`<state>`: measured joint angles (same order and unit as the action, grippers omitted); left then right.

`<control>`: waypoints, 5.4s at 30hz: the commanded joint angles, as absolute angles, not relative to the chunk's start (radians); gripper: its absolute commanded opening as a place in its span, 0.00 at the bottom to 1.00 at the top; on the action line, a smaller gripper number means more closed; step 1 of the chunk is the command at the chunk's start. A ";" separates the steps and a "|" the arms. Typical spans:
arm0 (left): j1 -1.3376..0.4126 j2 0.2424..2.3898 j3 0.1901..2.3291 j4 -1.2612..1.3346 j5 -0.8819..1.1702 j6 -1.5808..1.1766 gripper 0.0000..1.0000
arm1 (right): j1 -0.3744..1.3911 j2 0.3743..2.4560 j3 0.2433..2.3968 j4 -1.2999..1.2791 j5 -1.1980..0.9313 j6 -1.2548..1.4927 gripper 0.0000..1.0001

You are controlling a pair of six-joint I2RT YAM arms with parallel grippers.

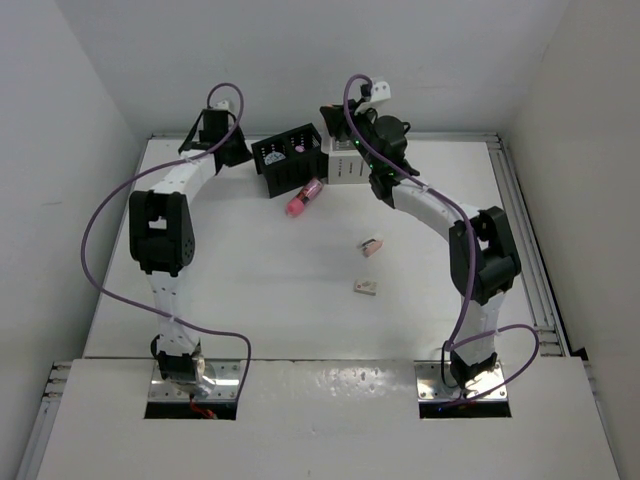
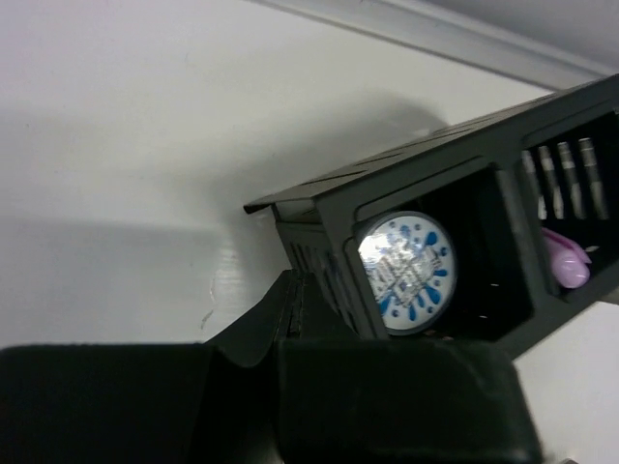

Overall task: Sort the stationery into containers
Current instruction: Move the container, then place the stationery into the container, then grab a piece of stationery with the left arm, then pass the stationery from the left arm to the right

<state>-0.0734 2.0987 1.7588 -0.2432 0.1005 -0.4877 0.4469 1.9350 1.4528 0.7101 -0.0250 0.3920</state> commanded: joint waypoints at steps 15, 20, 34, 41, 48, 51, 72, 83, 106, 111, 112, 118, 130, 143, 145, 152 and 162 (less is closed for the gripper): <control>-0.069 2.167 1.810 -0.187 0.213 -0.566 0.00 | 0.431 1.931 1.437 0.776 -0.029 0.393 0.00; -0.069 2.184 1.812 -0.109 0.227 -0.581 0.00 | 0.426 1.934 1.437 0.778 -0.037 0.399 0.00; -0.061 2.220 1.856 0.032 0.184 -0.525 0.00 | 0.422 1.947 1.431 0.790 -0.064 0.411 0.00; -0.063 2.238 1.856 0.116 0.210 -0.477 0.00 | 0.420 1.965 1.443 0.799 -0.069 0.419 0.00; -0.061 2.258 1.851 0.204 0.225 -0.436 0.14 | 0.420 1.979 1.447 0.810 -0.067 0.425 0.00; -0.061 2.273 1.859 0.227 0.229 -0.420 0.23 | 0.422 1.988 1.450 0.811 -0.067 0.428 0.00; 0.037 2.033 1.709 0.092 0.054 -0.154 1.00 | 0.439 2.305 1.807 0.870 0.048 0.304 0.00; 0.094 1.725 1.388 -0.224 0.526 0.063 0.96 | 0.445 2.460 1.944 0.856 0.028 0.259 0.08; -0.373 1.851 1.296 -0.069 0.147 0.012 0.82 | 0.361 1.683 1.129 0.870 -0.107 0.282 0.65; -0.425 1.956 1.396 -0.038 0.107 0.044 0.82 | 0.282 1.508 0.977 0.763 -0.135 0.265 0.65; -0.434 1.969 1.408 -0.025 0.097 0.048 0.82 | 0.275 1.487 0.962 0.743 -0.137 0.270 0.65; -0.457 2.094 1.525 -0.058 0.019 0.051 0.82 | 0.224 1.322 0.787 0.697 -0.141 0.310 0.65; -0.482 2.192 1.601 -0.152 -0.106 0.023 0.74 | 0.169 1.164 0.692 0.594 -0.158 0.345 0.62; -0.532 1.959 1.355 -0.268 0.349 -0.106 0.07 | 0.172 1.040 0.583 0.474 -0.325 0.122 0.59; -0.529 1.938 1.351 -0.303 0.453 -0.124 0.00 | 0.179 1.011 0.574 0.418 -0.397 0.020 0.58; -0.502 1.850 1.295 -0.302 0.750 -0.262 0.00 | 0.225 0.922 0.519 0.287 -0.593 -0.359 0.55; -0.456 1.792 1.246 -0.321 0.824 -0.580 0.00 | 0.393 0.894 0.497 0.120 -0.819 -0.873 0.54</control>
<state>-0.4644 1.8748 1.2377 -0.3187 0.7956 -0.4706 0.3408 0.8886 0.4847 0.1917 -0.6979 -0.6643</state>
